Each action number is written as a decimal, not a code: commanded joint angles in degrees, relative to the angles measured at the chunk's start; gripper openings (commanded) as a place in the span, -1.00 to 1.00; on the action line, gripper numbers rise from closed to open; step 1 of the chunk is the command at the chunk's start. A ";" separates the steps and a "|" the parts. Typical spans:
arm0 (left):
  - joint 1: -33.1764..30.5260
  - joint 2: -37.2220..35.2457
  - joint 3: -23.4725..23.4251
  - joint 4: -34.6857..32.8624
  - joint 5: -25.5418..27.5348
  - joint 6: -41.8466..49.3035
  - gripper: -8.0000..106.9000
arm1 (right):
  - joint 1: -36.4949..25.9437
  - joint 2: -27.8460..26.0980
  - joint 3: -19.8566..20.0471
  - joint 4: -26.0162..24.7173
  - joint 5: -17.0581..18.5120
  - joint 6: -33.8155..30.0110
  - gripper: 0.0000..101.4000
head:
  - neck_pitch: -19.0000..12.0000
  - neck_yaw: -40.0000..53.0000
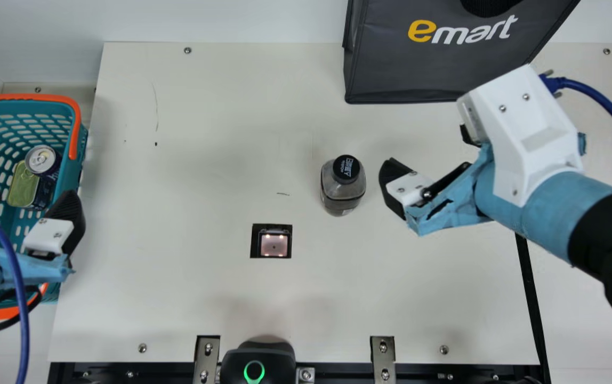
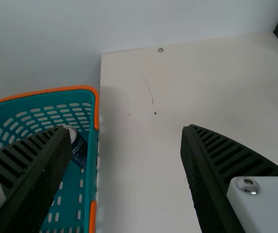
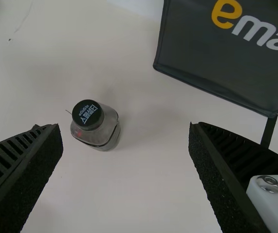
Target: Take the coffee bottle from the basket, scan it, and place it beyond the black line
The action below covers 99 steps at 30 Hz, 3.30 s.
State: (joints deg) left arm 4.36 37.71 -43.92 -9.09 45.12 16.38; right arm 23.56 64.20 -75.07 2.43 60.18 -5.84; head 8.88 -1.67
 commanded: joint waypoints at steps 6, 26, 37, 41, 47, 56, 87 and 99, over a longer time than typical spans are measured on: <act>0.00 0.00 0.00 0.00 0.00 0.00 0.71 | 3.89 3.12 -0.46 -3.78 -0.72 3.55 0.79 | -0.96 0.09; 0.00 0.00 0.00 0.00 0.00 0.00 0.71 | 12.70 11.03 -2.46 -9.63 0.57 10.23 0.79 | -0.96 0.09; 0.00 0.00 0.00 0.00 0.00 0.00 0.71 | 13.95 14.16 -2.52 -10.63 0.09 12.84 0.79 | -0.96 0.09; 0.00 0.00 0.00 0.00 0.00 0.00 0.71 | 14.75 15.31 -2.43 -10.80 -0.38 13.05 0.79 | -0.96 0.09; 0.00 0.00 0.00 0.00 0.00 0.00 0.71 | 15.78 16.81 -1.85 -11.23 -1.40 12.65 0.79 | -0.96 0.09; 0.00 0.00 0.00 0.00 0.00 0.00 0.71 | 15.76 18.67 -0.52 -11.27 -2.96 12.08 0.79 | -0.96 0.09; 0.00 0.00 0.00 0.00 0.00 0.00 0.71 | 14.86 21.82 -0.41 -8.80 -4.39 11.88 -1.00 | -0.96 0.09; 0.00 0.00 0.00 0.00 0.00 0.00 0.71 | 12.51 21.63 -3.53 -8.70 -2.80 10.04 -1.00 | -0.96 0.09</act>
State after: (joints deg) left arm 4.36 37.71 -43.92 -9.09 45.12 16.38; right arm 36.29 85.84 -78.32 -6.18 57.23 4.30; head 8.88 -1.67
